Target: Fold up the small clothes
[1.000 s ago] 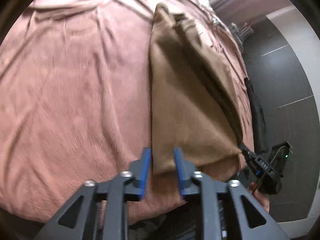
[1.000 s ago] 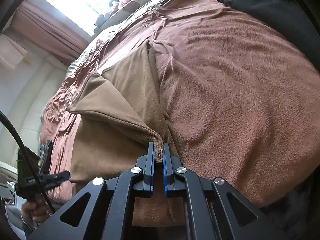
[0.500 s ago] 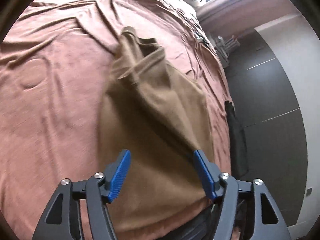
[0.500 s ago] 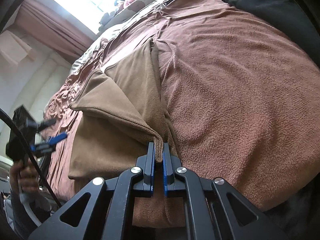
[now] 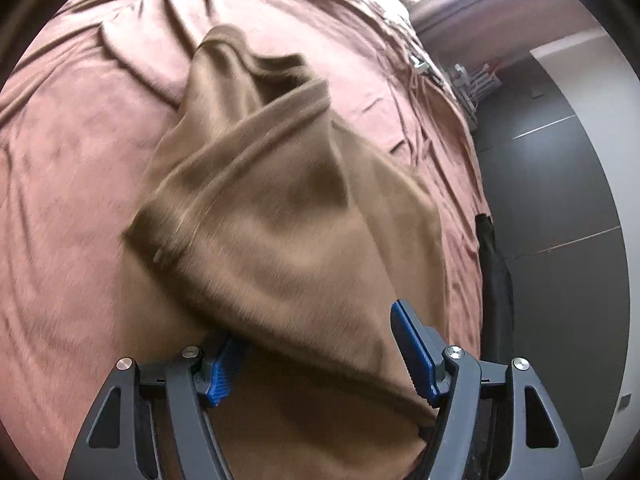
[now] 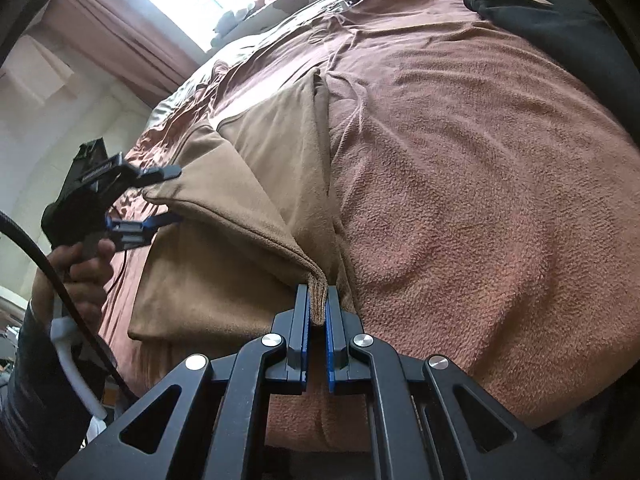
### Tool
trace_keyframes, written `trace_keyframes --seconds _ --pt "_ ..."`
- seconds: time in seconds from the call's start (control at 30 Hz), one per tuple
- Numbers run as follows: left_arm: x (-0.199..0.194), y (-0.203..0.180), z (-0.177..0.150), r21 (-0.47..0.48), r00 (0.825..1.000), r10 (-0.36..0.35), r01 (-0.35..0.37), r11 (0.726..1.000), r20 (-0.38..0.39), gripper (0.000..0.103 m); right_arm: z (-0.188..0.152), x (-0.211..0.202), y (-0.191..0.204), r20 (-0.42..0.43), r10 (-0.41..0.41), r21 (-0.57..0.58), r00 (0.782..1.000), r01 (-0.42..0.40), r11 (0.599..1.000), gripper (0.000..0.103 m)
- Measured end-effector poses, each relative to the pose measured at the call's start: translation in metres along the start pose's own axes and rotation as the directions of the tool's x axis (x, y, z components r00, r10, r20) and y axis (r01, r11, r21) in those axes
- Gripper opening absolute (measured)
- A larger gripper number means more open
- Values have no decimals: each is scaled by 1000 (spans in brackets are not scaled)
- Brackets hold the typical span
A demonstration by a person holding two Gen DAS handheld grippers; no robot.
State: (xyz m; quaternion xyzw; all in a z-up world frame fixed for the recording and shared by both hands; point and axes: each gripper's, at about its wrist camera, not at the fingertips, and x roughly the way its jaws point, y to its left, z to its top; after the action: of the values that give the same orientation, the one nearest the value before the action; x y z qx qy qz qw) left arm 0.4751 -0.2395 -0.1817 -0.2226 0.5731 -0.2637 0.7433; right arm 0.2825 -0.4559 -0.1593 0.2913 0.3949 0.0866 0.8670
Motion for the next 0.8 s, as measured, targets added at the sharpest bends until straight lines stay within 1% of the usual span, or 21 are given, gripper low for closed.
trace_keyframes --seconds 0.03,0.07,0.1,0.13,0.17,0.2,0.37,0.47,0.53,0.63,0.7,0.8 --pt "0 -3 4 11 1000 -4 4 1000 9 68 0 0 0 -2 3 2 1000 -3 1000 2" --pt "1 -5 6 17 1000 -6 6 1000 10 57 0 -1 0 -3 5 4 1000 -5 1000 3" --pt "3 -8 10 23 1000 -4 3 1000 5 40 1 -1 -1 -4 8 7 1000 -8 1000 3" --pt "5 -10 13 24 1000 -8 8 1000 -4 32 1 -1 -2 -5 10 9 1000 -10 1000 3" --pt "7 -12 17 23 1000 -18 18 1000 -11 21 0 -1 -2 -5 12 10 1000 -12 1000 3" --pt "9 -16 21 29 999 -35 35 999 -14 17 0 -1 -2 -5 12 11 1000 -12 1000 3" --pt "13 -42 38 82 998 -69 70 994 -8 15 -2 -6 3 11 -8 5 1000 8 1000 3" --pt "19 -55 46 105 997 -77 78 991 -17 15 -2 -12 8 36 -29 -4 999 29 1000 6" --pt "25 -61 52 110 997 -77 79 991 -25 15 -2 -15 14 49 -58 -31 997 59 998 6" --pt "34 -69 58 122 996 -75 79 989 -38 15 -3 -18 18 56 -72 -51 996 75 996 7" --pt "43 -76 61 135 996 -69 75 988 -49 15 -3 -19 19 56 -81 -59 995 84 995 8" --pt "52 -80 65 143 996 -59 67 987 -62 15 -4 -22 17 55 -73 -62 996 76 995 10"
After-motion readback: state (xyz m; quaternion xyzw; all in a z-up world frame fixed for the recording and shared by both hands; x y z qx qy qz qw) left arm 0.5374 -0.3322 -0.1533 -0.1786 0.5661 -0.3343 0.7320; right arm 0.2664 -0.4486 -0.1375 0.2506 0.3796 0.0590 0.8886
